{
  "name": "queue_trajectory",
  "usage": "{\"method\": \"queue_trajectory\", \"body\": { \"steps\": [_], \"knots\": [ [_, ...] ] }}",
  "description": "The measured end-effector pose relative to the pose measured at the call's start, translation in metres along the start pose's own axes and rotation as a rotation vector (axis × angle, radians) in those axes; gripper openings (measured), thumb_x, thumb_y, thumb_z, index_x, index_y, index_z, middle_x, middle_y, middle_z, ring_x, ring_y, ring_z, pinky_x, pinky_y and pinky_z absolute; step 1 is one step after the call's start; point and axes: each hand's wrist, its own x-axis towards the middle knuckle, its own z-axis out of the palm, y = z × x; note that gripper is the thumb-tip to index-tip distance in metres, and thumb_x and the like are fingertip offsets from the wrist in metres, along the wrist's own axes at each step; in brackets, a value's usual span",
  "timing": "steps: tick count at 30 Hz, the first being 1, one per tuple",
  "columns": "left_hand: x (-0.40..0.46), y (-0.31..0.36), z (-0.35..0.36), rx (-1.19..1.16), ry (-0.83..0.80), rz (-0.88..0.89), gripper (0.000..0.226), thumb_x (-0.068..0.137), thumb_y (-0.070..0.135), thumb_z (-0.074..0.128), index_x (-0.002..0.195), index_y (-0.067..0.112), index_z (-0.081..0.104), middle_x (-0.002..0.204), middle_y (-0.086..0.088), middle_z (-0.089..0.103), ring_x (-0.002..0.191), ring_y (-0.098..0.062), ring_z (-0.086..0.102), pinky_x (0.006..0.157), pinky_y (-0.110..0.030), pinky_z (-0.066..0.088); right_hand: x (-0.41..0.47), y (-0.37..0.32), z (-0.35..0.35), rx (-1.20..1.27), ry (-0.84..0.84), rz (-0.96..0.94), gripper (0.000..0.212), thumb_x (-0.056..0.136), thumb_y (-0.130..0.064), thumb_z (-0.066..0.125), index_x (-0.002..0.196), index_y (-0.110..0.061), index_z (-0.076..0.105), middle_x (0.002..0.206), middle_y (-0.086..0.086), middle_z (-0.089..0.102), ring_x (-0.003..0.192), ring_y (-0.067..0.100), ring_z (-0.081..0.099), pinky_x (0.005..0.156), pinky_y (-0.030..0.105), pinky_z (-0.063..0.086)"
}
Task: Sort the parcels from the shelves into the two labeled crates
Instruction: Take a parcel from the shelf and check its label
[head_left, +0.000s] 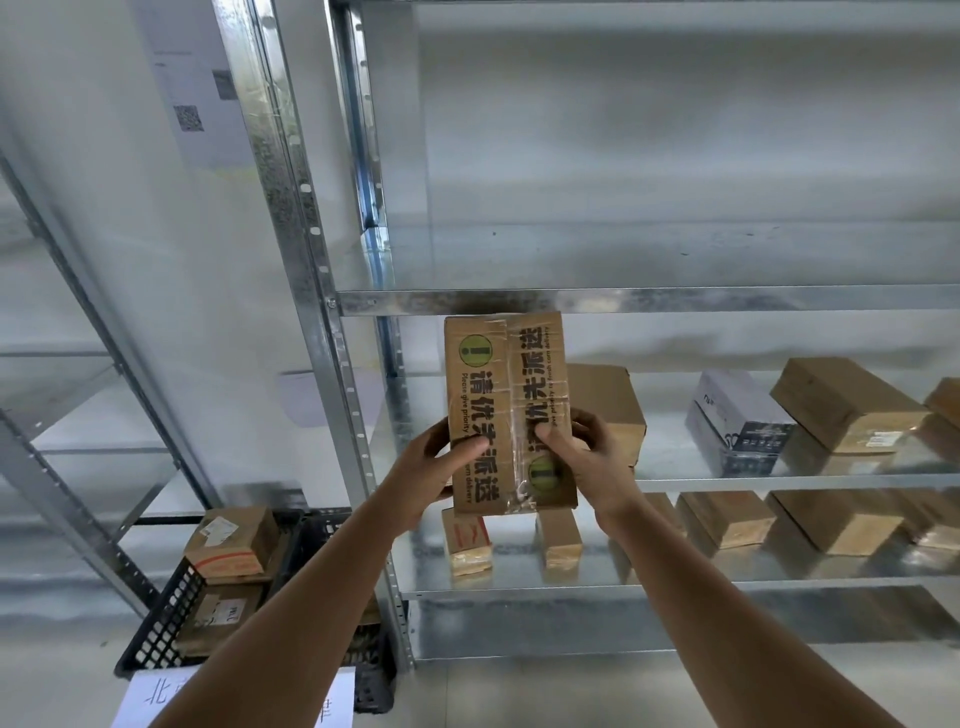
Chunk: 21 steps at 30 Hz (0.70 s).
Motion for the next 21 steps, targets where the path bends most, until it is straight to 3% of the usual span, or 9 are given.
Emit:
{"method": "queue_trajectory", "body": {
  "steps": [2,4,7,8,10,14,16,19,21],
  "knots": [
    [-0.004,0.004,-0.005,-0.060,-0.014,-0.019,0.037,0.097,0.033,0.062,0.132,0.025,0.056,0.118,-0.003,0.072,0.113,-0.023,0.068,0.093,-0.047,0.056,0.000,-0.001,-0.004,0.053,0.004,0.000,0.042,0.096,-0.044,0.058,0.124,-0.013,0.059,0.117,0.005,0.071,0.105,0.021,0.071,0.078,0.033,0.059],
    [-0.008,0.004,-0.013,-0.183,-0.049,-0.052,0.037,0.100,0.031,0.056,0.135,0.020,0.054,0.121,-0.011,0.070,0.115,-0.030,0.067,0.095,-0.052,0.055,0.001,-0.004,-0.011,0.096,0.020,0.020,0.040,0.100,-0.042,0.053,0.127,-0.013,0.057,0.118,0.008,0.070,0.110,0.024,0.069,0.079,0.031,0.058],
    [-0.012,0.003,-0.022,-0.361,-0.112,-0.086,0.038,0.102,0.029,0.048,0.138,0.016,0.051,0.129,-0.022,0.064,0.119,-0.040,0.062,0.097,-0.061,0.051,0.002,-0.010,-0.017,0.038,-0.019,0.032,0.044,0.097,-0.035,0.060,0.133,-0.018,0.041,0.108,0.004,0.067,0.093,0.016,0.071,0.060,0.021,0.055],
    [-0.012,0.001,-0.022,-0.386,-0.122,-0.084,0.039,0.102,0.030,0.047,0.138,0.015,0.050,0.131,-0.023,0.063,0.121,-0.042,0.061,0.097,-0.062,0.051,0.002,-0.011,-0.018,0.036,-0.042,0.059,0.051,0.096,-0.037,0.061,0.136,-0.020,0.034,0.106,0.004,0.068,0.089,0.016,0.071,0.059,0.023,0.055],
    [-0.011,-0.001,-0.019,-0.382,-0.109,-0.070,0.040,0.101,0.031,0.047,0.137,0.014,0.052,0.130,-0.022,0.063,0.121,-0.043,0.061,0.096,-0.062,0.051,0.002,-0.014,-0.022,0.042,-0.114,0.109,0.063,0.092,-0.044,0.064,0.139,-0.012,0.038,0.106,0.010,0.073,0.091,0.023,0.073,0.063,0.033,0.057],
    [0.004,-0.001,-0.018,-0.177,0.199,0.050,0.040,0.095,0.031,0.066,0.131,0.014,0.062,0.115,-0.014,0.071,0.116,-0.038,0.064,0.089,-0.047,0.057,0.006,-0.014,-0.026,0.094,-0.043,0.092,0.047,0.090,-0.034,0.071,0.131,-0.015,0.056,0.116,0.007,0.074,0.099,0.027,0.074,0.073,0.044,0.061],
    [0.009,0.002,-0.015,-0.021,0.306,0.090,0.041,0.092,0.020,0.070,0.133,0.016,0.063,0.125,-0.008,0.068,0.118,-0.028,0.063,0.096,-0.038,0.054,0.008,-0.011,-0.024,0.063,0.025,0.064,0.049,0.087,-0.032,0.075,0.128,-0.017,0.054,0.115,0.006,0.074,0.097,0.026,0.074,0.076,0.047,0.062],
    [0.012,0.011,-0.003,0.054,0.320,0.104,0.033,0.100,0.007,0.055,0.131,0.015,0.064,0.121,-0.010,0.069,0.104,-0.021,0.068,0.079,-0.018,0.054,0.008,-0.010,-0.017,0.056,0.066,0.048,0.048,0.084,-0.032,0.079,0.120,-0.018,0.049,0.110,0.005,0.074,0.091,0.023,0.076,0.072,0.041,0.062],
    [0.006,0.017,0.005,-0.082,0.261,0.071,0.029,0.106,0.021,0.047,0.129,0.017,0.064,0.113,-0.011,0.074,0.100,-0.021,0.071,0.072,-0.021,0.057,0.005,-0.011,-0.012,0.052,0.074,0.006,0.046,0.086,-0.029,0.078,0.119,-0.019,0.048,0.113,0.003,0.073,0.092,0.019,0.075,0.072,0.036,0.061]
  ]
}}
